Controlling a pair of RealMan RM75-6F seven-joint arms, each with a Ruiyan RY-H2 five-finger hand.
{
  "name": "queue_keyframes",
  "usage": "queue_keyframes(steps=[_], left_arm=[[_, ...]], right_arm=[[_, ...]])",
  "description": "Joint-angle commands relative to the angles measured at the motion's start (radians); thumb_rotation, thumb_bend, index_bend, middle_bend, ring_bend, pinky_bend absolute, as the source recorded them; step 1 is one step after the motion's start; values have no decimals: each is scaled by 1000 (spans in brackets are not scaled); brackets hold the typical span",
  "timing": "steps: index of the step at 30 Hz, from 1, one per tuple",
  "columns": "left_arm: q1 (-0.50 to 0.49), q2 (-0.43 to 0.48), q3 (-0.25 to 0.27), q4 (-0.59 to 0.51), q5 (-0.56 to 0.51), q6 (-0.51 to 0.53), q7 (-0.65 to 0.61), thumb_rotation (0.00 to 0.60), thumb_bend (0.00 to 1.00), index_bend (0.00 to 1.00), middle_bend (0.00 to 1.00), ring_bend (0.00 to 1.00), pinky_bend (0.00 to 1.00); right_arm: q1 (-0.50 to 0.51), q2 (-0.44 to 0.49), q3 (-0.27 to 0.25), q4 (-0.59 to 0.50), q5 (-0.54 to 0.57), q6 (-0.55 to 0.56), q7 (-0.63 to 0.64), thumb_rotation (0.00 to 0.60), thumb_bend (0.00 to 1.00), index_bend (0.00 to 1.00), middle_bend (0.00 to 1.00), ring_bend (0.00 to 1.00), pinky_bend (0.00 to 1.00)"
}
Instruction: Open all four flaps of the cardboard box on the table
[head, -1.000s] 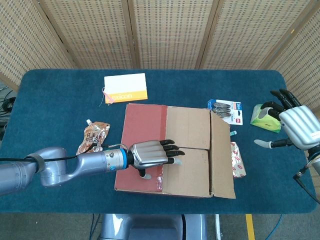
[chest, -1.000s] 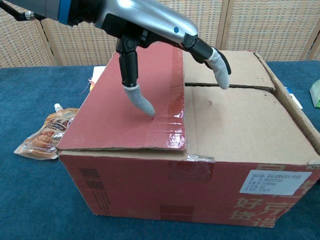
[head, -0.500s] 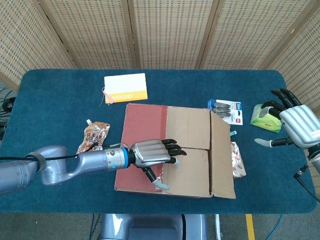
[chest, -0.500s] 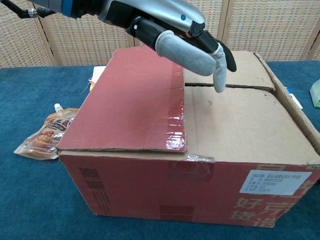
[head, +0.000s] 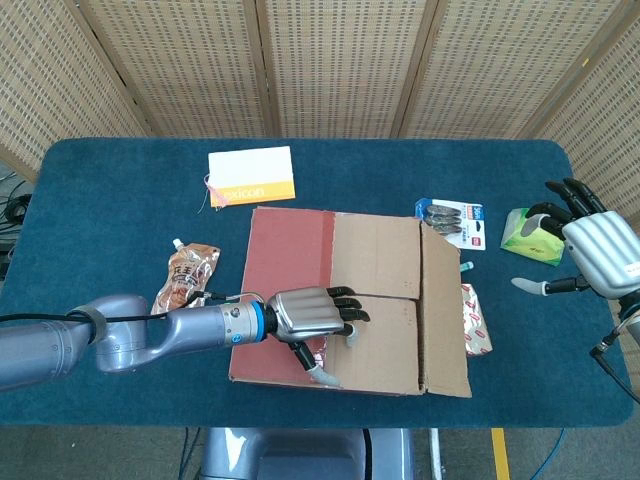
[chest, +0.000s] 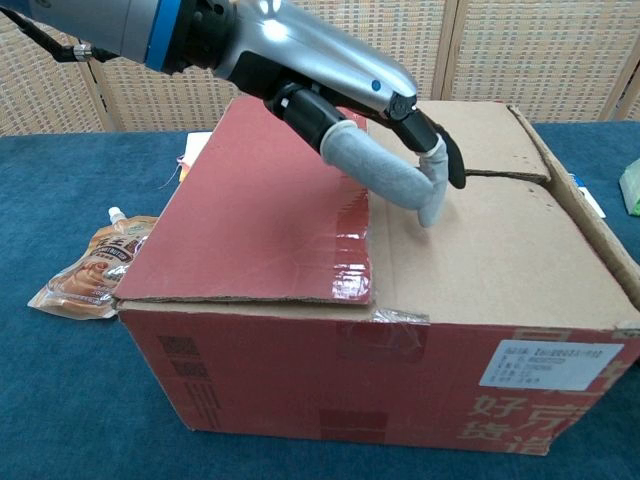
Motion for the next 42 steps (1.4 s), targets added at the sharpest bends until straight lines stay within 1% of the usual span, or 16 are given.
queue_keyframes(steps=[1, 10, 17, 20, 26, 29, 36, 42], left_arm=[[-4, -15, -5, 7, -16, -9, 21, 87, 46, 299, 100, 71, 0], [-12, -35, -5, 14, -53, -45, 53, 86, 46, 303, 125, 90, 0], [-10, -24, -4, 5, -70, -53, 78, 87, 45, 324, 192, 159, 1], [-4, -10, -6, -3, -75, -47, 95, 86, 45, 335, 231, 204, 29], [16, 37, -9, -31, -89, -26, 119, 85, 46, 348, 282, 255, 72], [28, 74, -7, -52, -92, -18, 123, 85, 45, 350, 303, 275, 87], [60, 156, 1, -90, -85, 11, 111, 86, 45, 353, 309, 292, 90], [82, 218, 8, -115, -60, 31, 97, 87, 45, 357, 309, 294, 114]], right_arm=[[-1, 0, 0, 1, 0, 1, 0, 388, 28, 390, 323, 72, 19], [-7, -1, 0, 3, 2, 5, -2, 388, 28, 390, 325, 72, 19], [-7, -4, 1, 3, 1, 7, -6, 387, 28, 390, 325, 72, 19], [-8, -5, 2, 3, 2, 8, -7, 388, 28, 390, 325, 72, 19], [-8, -7, 5, 2, 3, 12, -10, 388, 28, 390, 325, 72, 19], [-8, -8, 9, 2, 6, 14, -9, 387, 28, 390, 325, 72, 19], [-5, -8, 16, 3, 13, 15, -6, 392, 28, 390, 325, 72, 19], [0, -11, 22, 5, 19, 11, -6, 390, 28, 390, 325, 72, 19]])
